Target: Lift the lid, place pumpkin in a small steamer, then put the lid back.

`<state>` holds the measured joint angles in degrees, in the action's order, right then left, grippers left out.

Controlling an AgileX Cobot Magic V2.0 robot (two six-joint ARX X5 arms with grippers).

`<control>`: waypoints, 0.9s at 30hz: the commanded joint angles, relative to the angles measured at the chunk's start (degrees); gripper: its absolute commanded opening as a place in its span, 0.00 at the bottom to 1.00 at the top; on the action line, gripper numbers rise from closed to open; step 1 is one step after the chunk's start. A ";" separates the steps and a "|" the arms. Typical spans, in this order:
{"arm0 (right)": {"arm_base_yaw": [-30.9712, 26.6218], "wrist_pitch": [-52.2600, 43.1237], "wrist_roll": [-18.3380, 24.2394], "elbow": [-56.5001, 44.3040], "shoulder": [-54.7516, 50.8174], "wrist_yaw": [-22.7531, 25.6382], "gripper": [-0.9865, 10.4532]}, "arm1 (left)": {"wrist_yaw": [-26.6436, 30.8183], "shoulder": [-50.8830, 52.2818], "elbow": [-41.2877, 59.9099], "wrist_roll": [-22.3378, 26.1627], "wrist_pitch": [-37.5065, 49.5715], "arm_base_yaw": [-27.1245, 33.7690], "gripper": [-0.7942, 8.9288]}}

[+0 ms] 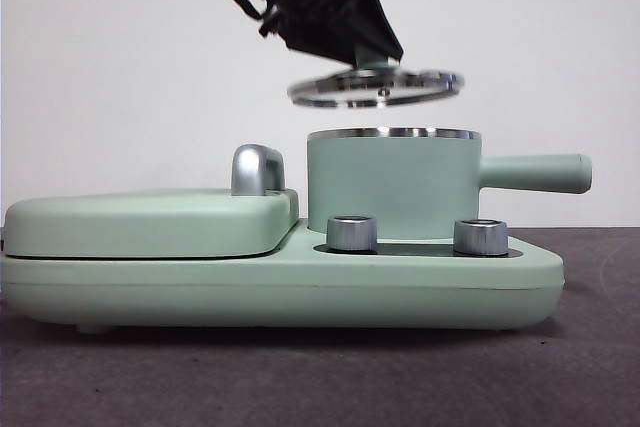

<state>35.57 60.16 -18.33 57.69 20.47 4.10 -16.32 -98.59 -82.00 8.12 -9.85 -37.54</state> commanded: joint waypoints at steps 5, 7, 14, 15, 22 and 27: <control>0.42 -0.28 -0.76 0.37 0.02 0.04 0.51 | -0.09 -1.86 -1.03 -0.02 4.74 -0.68 0.10; 0.42 -0.28 -0.57 0.37 0.02 -0.35 0.51 | -0.20 -1.97 -1.03 0.00 5.55 -0.74 0.10; 0.42 -0.63 2.64 0.37 0.02 -6.80 0.51 | -0.44 -3.30 -1.03 0.22 5.99 -1.16 0.10; 0.42 -0.61 2.69 0.37 0.02 -7.37 0.51 | -0.55 -3.54 -1.03 0.22 6.19 -1.22 0.10; 0.42 -0.61 2.64 0.37 0.02 -8.22 0.51 | -0.66 -4.85 -1.09 0.24 6.71 -1.49 0.10; 0.42 -0.61 2.64 0.37 0.02 -8.20 0.51 | -0.66 -4.96 -1.09 0.22 6.40 -1.49 0.10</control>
<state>35.57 60.14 -16.32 57.69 20.47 -4.12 -16.64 -102.72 -81.93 8.14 -4.86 -38.46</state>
